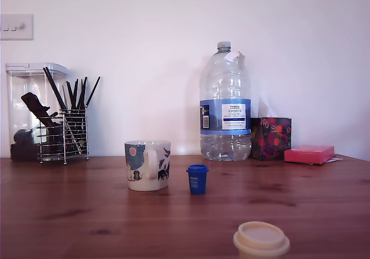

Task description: Pick up the coffee capsules from the table one by one and drop them inside the nearest coffee cup

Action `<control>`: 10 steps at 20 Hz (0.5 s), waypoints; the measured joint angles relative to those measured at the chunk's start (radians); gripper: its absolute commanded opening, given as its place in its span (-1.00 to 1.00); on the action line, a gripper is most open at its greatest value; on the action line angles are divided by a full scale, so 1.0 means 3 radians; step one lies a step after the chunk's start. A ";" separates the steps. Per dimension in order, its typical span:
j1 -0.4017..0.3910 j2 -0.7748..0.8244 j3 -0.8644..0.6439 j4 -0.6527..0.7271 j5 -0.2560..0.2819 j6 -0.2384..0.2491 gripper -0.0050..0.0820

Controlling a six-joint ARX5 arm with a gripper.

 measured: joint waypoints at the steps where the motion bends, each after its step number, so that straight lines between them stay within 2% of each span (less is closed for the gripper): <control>1: 0.0000 0.0000 0.0000 0.0001 0.0003 0.0000 -0.93; 8: 0.0000 0.0000 0.0000 0.0001 0.0010 0.0000 -0.93; 10: 0.0000 0.0001 0.0000 0.0031 0.0099 -0.0006 -0.93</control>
